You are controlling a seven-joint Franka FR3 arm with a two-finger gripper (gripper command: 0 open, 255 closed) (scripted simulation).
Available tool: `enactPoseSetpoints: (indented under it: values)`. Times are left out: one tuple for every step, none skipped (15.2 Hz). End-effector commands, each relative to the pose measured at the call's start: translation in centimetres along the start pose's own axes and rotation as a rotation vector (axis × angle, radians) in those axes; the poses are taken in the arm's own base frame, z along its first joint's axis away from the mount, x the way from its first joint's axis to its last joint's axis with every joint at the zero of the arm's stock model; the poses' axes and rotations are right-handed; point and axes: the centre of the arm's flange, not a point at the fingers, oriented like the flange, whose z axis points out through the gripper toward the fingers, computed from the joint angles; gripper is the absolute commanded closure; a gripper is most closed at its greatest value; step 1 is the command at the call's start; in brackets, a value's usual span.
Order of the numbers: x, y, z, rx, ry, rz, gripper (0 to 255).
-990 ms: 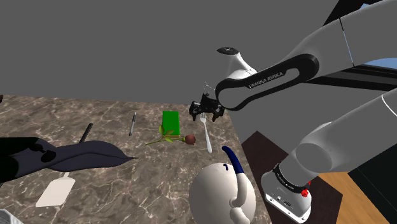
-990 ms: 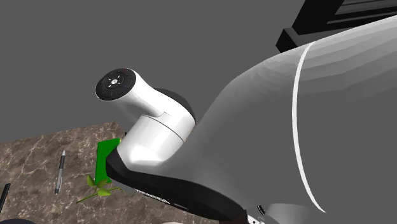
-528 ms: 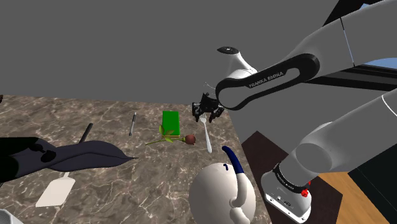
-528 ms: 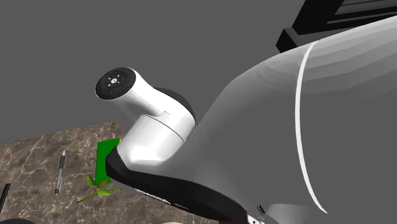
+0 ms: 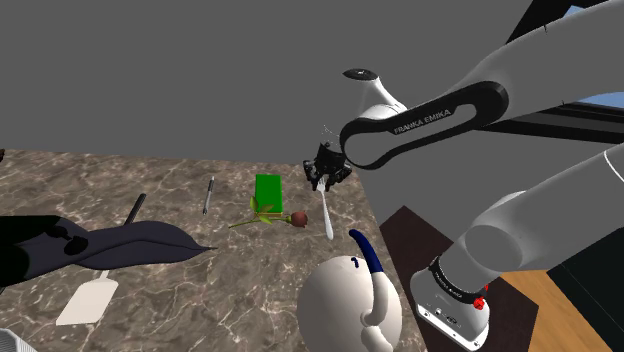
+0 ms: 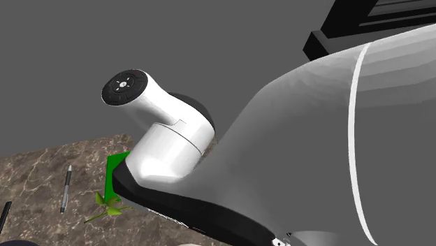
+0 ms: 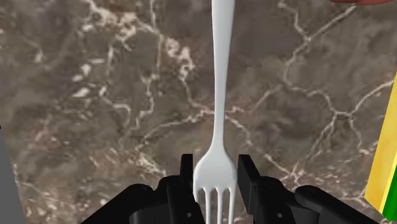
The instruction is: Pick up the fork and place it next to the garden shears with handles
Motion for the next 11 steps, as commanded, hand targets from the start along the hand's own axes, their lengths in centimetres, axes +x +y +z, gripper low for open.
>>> enactPoseSetpoints:
  values:
    - [0.0, -0.1, -1.0, 0.000, -0.001, -0.001, 255]
    - [0.1, -0.2, -1.5, 0.000, -0.001, -0.001, 255]
    - [0.1, -0.2, -2.0, 0.000, -0.001, -0.001, 255]
    - [0.1, -0.2, -2.6, 0.000, -0.001, -0.001, 255]
    - [0.2, -0.2, -3.1, 0.000, -0.001, -0.001, 255]
    - [0.2, -0.2, -3.6, 0.000, -0.001, -0.001, 255]
    - [0.2, -0.2, -4.1, 0.000, -0.001, -0.001, 255]
    - [0.3, -0.2, -4.7, 0.000, -0.001, -0.001, 255]
    - [0.3, -0.2, -5.2, 0.000, -0.001, -0.001, 255]
    - [0.3, -0.2, -5.7, 0.000, -0.001, -0.001, 255]
    - [0.4, -0.2, -6.2, 0.000, -0.001, -0.001, 255]
